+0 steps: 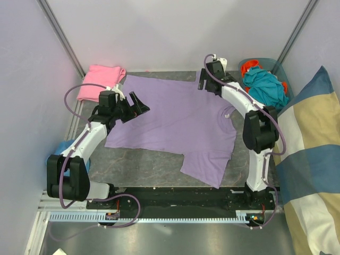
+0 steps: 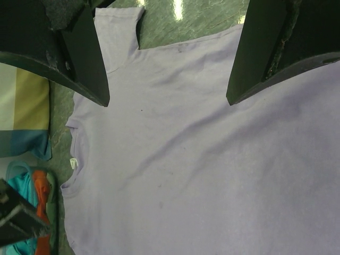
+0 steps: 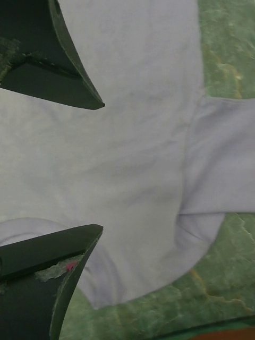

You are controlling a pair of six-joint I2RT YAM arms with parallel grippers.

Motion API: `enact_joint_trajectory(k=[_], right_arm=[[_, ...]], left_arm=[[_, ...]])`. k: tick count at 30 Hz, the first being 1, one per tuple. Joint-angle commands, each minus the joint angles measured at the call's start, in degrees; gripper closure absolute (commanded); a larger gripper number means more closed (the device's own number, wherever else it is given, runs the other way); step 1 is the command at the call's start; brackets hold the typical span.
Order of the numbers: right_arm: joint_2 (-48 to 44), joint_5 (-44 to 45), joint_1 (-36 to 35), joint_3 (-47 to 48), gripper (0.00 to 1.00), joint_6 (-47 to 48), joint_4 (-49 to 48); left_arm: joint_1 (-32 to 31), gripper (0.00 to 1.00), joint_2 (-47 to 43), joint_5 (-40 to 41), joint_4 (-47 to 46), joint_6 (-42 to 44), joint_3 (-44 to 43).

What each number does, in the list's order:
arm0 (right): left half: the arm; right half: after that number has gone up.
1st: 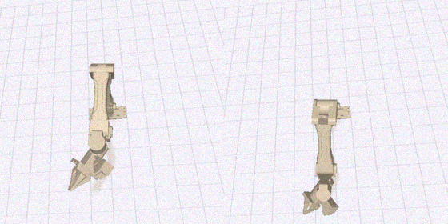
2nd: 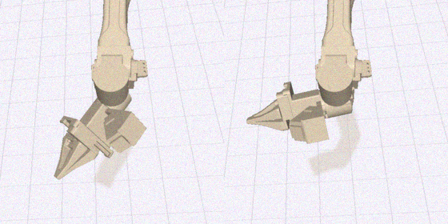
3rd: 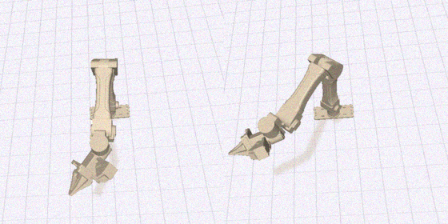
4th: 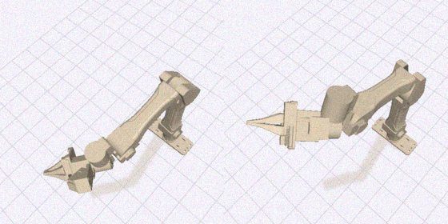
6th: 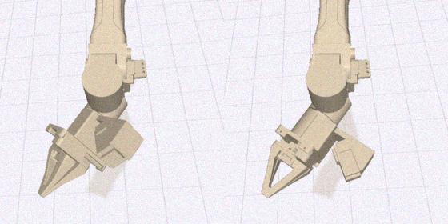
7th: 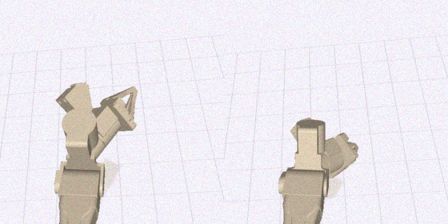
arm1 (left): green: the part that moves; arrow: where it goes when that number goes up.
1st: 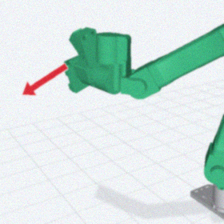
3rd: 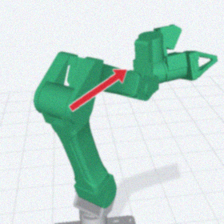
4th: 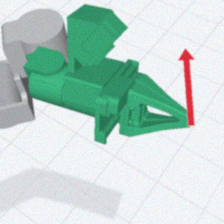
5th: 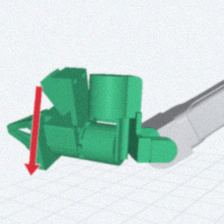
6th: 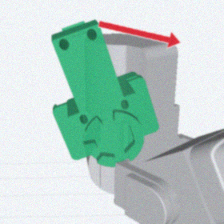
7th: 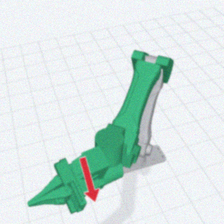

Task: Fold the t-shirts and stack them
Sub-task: Flatten out the tshirt, then grap the side of the flattened tshirt closest away from the robot with both arms

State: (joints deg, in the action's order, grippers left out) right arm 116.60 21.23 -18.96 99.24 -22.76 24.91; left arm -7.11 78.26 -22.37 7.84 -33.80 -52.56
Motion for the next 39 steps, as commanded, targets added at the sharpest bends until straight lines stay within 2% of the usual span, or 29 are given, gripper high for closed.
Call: enact_joint_trajectory(k=[1, 5, 9, 14, 17, 18, 22, 27, 32, 36, 39], right_arm=[[6.3, -5.6, 5.3, 11.3, 0.02, 2.5, 2.6], [5.1, -12.0, 6.0, 7.7, 0.02, 0.4, 1.6], [-5.6, -10.7, 3.9, -9.0, 0.02, -1.0, -3.4], [-18.6, -9.5, 2.6, -24.8, 0.02, -4.7, 0.9], [-29.8, -6.3, 0.0, -34.9, 0.02, -8.1, 3.5], [-35.7, -5.4, -2.5, -37.0, 0.02, -9.0, 4.4], [-47.7, 1.9, -12.0, -46.0, 0.02, -18.3, 12.8], [-58.7, 8.1, -27.4, -57.9, 0.02, -38.6, 19.4], [-58.7, 14.8, -41.4, -61.5, 0.02, -56.0, 29.1], [-53.7, 18.3, -52.8, -59.0, 0.02, -70.5, 38.1], [-49.3, 18.6, -59.9, -57.5, 0.02, -77.3, 41.4]], left_arm=[[-0.1, 0.00, -1.7, 1.1, 1.4, 3.7, -1.4], [-0.4, 0.00, -0.7, 1.0, 1.8, 3.8, -1.1], [-0.6, 0.00, 0.0, 1.9, 2.1, 4.4, -0.9], [-0.5, 0.00, 0.8, 4.1, 6.4, 7.2, -3.7], [-0.5, 0.00, 0.7, 5.9, 10.7, 9.3, -5.9], [-0.4, 0.00, 0.4, 7.0, 11.4, 9.8, -6.2], [-0.2, 0.00, -0.9, 8.0, 14.1, 10.8, -6.5], [-0.1, 0.00, -1.4, 6.6, 13.6, 9.0, -5.5], [-0.1, 0.00, -0.4, 4.2, 11.9, 7.0, -4.0], [-0.1, 0.00, -1.2, 3.6, 11.5, 6.9, -3.2], [-0.1, 0.00, -1.8, 3.3, 11.4, 6.9, -2.7]])
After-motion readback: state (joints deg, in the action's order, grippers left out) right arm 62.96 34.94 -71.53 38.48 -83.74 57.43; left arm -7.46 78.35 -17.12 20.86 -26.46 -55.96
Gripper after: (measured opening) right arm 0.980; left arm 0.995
